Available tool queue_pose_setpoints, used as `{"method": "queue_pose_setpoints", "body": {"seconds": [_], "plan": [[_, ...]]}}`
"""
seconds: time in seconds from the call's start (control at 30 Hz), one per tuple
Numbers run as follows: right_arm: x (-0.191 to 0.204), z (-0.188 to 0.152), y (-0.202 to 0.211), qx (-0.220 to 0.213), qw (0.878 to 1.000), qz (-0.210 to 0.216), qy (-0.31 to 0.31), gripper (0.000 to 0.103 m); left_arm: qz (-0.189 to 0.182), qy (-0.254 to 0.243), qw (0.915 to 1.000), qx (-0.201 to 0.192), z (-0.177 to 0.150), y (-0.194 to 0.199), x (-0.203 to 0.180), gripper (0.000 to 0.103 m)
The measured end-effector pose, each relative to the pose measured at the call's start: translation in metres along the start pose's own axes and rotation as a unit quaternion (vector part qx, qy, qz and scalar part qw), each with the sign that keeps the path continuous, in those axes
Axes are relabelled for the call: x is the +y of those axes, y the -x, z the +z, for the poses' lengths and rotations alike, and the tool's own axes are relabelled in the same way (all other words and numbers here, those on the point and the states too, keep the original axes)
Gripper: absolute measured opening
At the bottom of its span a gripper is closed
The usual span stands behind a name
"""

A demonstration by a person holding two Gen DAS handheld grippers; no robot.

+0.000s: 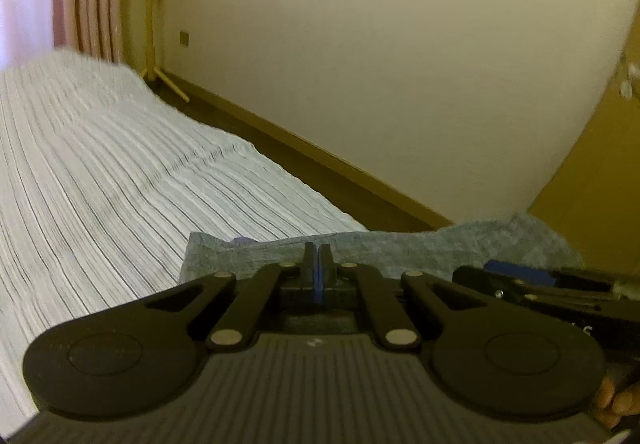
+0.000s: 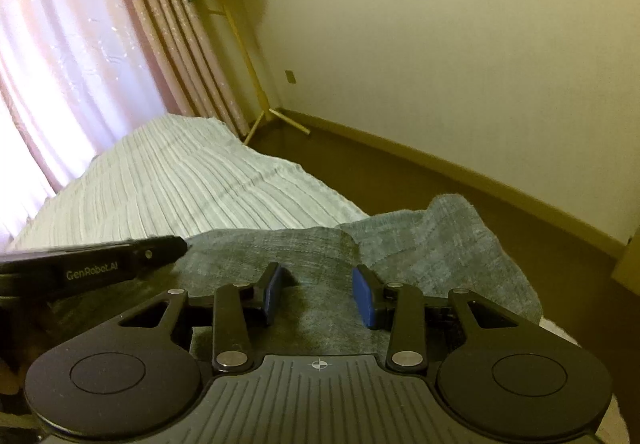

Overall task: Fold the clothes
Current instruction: 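Lower the grey shorts onto the stack and open both grippers, then press the shorts flat on the stack and pull both grippers back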

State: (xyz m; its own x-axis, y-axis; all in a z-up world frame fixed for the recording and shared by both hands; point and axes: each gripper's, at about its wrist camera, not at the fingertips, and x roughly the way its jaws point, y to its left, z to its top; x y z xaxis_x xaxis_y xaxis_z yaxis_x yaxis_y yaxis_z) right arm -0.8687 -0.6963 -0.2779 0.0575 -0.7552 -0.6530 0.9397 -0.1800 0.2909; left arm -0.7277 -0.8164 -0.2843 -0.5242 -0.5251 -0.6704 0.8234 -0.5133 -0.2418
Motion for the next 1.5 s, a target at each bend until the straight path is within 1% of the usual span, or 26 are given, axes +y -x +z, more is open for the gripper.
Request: {"method": "queue_pose_setpoints", "body": {"seconds": [0.07, 0.1, 0.13, 0.2, 0.3, 0.37, 0.47, 0.57, 0.6, 0.67, 0.7, 0.8, 0.87, 0.9, 0.97, 1.03, 1.1, 1.13, 1.17, 1.2, 1.27, 1.33, 1.4, 1.47, 1.5], "plan": [[-0.007, 0.013, 0.012, -0.008, 0.999, -0.002, -0.033, 0.037, -0.017, 0.034, 0.9992, -0.008, 0.002, 0.013, 0.011, 0.003], [-0.009, 0.018, 0.019, -0.017, 0.999, -0.009, -0.04, 0.037, -0.023, 0.05, 0.9984, -0.015, 0.002, 0.021, 0.016, 0.002], [-0.01, 0.023, 0.027, -0.026, 0.999, -0.016, -0.038, 0.038, -0.02, 0.057, 0.9979, -0.023, 0.001, 0.032, 0.019, 0.002], [-0.011, 0.026, 0.047, -0.039, 0.999, -0.023, -0.022, 0.037, 0.004, 0.047, 0.9983, -0.036, -0.005, 0.059, 0.018, 0.002], [-0.009, 0.015, 0.074, -0.034, 0.999, -0.026, 0.018, 0.037, 0.027, 0.032, 0.9981, -0.044, -0.018, 0.1, 0.015, 0.002], [-0.005, 0.006, 0.09, -0.03, 0.998, -0.025, 0.045, 0.037, 0.03, 0.025, 0.9983, -0.043, -0.029, 0.122, 0.011, 0.002], [0.017, -0.019, 0.1, -0.018, 0.996, -0.009, 0.089, 0.037, 0.027, 0.009, 0.9993, -0.023, -0.052, 0.143, -0.002, 0.002], [0.037, -0.042, 0.094, -0.004, 0.99, -0.008, 0.137, 0.037, 0.035, -0.003, 0.9994, -0.005, -0.071, 0.139, -0.01, 0.002], [0.041, -0.047, 0.089, 0.003, 0.989, -0.013, 0.148, 0.037, 0.04, -0.005, 0.9992, 0.001, -0.075, 0.136, -0.011, 0.002], [0.043, -0.052, 0.074, 0.02, 0.987, -0.032, 0.154, 0.037, 0.057, 0.004, 0.9983, 0.009, -0.074, 0.129, -0.009, 0.002], [0.044, -0.054, 0.072, 0.026, 0.987, -0.041, 0.152, 0.037, 0.065, 0.008, 0.9978, 0.013, -0.073, 0.126, -0.009, 0.002], [0.045, -0.049, 0.093, 0.023, 0.989, -0.055, 0.133, 0.037, 0.081, 0.004, 0.9966, 0.011, -0.06, 0.133, -0.013, 0.002], [0.044, -0.048, 0.107, 0.014, 0.99, -0.056, 0.13, 0.037, 0.09, 0.011, 0.9958, 0.009, -0.058, 0.142, -0.012, 0.002], [0.045, -0.047, 0.112, 0.012, 0.99, -0.052, 0.128, 0.037, 0.093, 0.016, 0.9955, 0.007, -0.057, 0.147, -0.012, 0.002], [0.048, -0.049, 0.118, 0.015, 0.991, -0.03, 0.127, 0.037, 0.087, 0.034, 0.9956, 0.001, -0.06, 0.156, -0.01, 0.002], [0.049, -0.053, 0.121, 0.022, 0.992, -0.014, 0.124, 0.037, 0.092, 0.035, 0.9951, 0.014, -0.063, 0.153, -0.008, 0.002], [0.039, -0.059, 0.107, 0.057, 0.992, -0.039, 0.101, 0.037, 0.1, 0.045, 0.9934, 0.035, -0.069, 0.146, -0.003, 0.002], [0.035, -0.059, 0.104, 0.068, 0.993, -0.057, 0.084, 0.037, 0.103, 0.052, 0.9923, 0.044, -0.072, 0.143, -0.001, 0.002], [0.03, -0.058, 0.105, 0.073, 0.993, -0.069, 0.067, 0.037, 0.104, 0.063, 0.9916, 0.045, -0.073, 0.147, 0.002, 0.002], [0.027, -0.054, 0.111, 0.069, 0.994, -0.07, 0.054, 0.037, 0.104, 0.069, 0.9914, 0.04, -0.071, 0.154, 0.004, 0.002], [0.025, -0.048, 0.129, 0.046, 0.995, -0.066, 0.053, 0.037, 0.105, 0.067, 0.9919, 0.025, -0.069, 0.166, 0.002, 0.002], [0.03, -0.041, 0.136, 0.02, 0.997, -0.056, 0.058, 0.037, 0.101, 0.066, 0.9927, 0.01, -0.066, 0.174, 0.0, 0.002], [0.033, -0.034, 0.14, -0.001, 0.997, -0.042, 0.058, 0.037, 0.092, 0.061, 0.9939, 0.001, -0.061, 0.174, -0.004, 0.002], [0.03, -0.029, 0.128, -0.004, 0.999, -0.006, 0.041, 0.037, 0.085, 0.052, 0.9951, 0.002, -0.059, 0.166, -0.009, 0.003], [0.028, -0.031, 0.117, 0.01, 1.0, 0.0, 0.029, 0.037, 0.08, 0.051, 0.9954, 0.011, -0.059, 0.158, -0.01, 0.004]]}}
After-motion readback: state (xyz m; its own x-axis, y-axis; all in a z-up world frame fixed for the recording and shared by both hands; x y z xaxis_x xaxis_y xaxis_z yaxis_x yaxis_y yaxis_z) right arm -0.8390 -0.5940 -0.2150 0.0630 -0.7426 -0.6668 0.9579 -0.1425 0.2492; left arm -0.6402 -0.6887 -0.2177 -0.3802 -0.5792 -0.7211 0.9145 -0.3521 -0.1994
